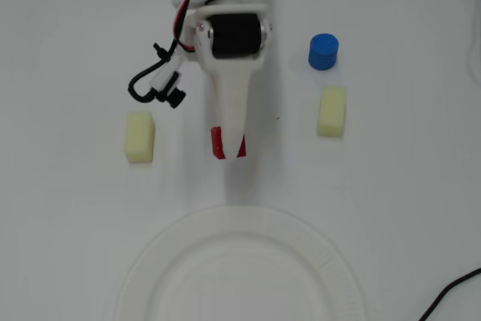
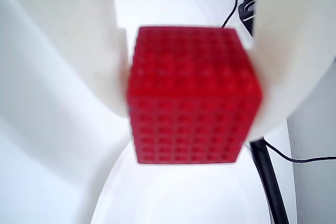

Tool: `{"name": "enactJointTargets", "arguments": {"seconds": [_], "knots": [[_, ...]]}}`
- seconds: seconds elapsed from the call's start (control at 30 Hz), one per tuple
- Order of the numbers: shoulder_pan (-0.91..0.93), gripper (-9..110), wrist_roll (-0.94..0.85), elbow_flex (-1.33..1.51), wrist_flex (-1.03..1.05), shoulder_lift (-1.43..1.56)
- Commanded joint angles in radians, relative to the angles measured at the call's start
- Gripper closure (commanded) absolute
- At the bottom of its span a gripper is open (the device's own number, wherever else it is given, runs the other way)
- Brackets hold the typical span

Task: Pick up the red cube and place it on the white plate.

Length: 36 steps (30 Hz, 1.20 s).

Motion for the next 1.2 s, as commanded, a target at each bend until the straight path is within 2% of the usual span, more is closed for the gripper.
{"name": "enactJointTargets", "arguments": {"seconds": [0.0, 0.43, 0.67, 1.17], "knots": [[-0.006, 101, -0.005, -0.144, -0.023, -0.11], [0.025, 101, 0.035, -0.472, 0.0, -0.451], [0.029, 94, 0.057, -0.595, 0.101, -0.506], [0.031, 56, 0.319, -0.979, 0.692, -0.512]]}}
